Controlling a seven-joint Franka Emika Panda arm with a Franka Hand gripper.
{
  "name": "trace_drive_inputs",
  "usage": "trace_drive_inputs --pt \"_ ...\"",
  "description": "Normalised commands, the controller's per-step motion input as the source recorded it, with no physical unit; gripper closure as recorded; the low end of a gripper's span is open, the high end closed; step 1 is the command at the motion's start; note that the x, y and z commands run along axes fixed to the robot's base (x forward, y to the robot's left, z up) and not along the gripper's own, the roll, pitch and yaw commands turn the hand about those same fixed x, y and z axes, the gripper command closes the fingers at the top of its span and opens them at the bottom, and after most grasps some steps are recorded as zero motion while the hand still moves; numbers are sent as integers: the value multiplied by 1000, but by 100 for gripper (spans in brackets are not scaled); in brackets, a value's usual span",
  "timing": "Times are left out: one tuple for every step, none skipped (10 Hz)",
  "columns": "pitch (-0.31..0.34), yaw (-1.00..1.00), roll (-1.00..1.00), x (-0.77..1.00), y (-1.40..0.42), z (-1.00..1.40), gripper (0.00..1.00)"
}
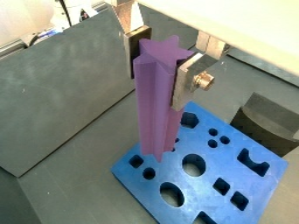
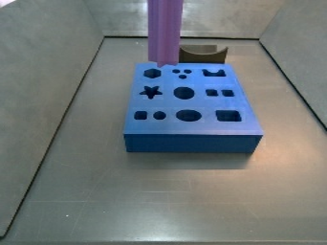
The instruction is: Insert the star object.
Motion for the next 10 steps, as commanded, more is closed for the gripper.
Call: trace_drive_inputs --pt "-44 0 -21 0 451 -391 100" --pt "-27 106 271 0 374 -786 100" --pt "-99 417 170 0 506 -849 100" --pt "-51 486 181 0 383 -846 100" --pt "-66 334 160 -49 206 -777 100" --pt "-39 183 0 -51 197 -660 100" --pt "-47 197 0 -77 171 -540 100" --pt "-6 203 0 -94 309 -480 100" --pt "0 169 0 -149 329 -360 100" --pt "0 120 -16 -100 223 -300 100"
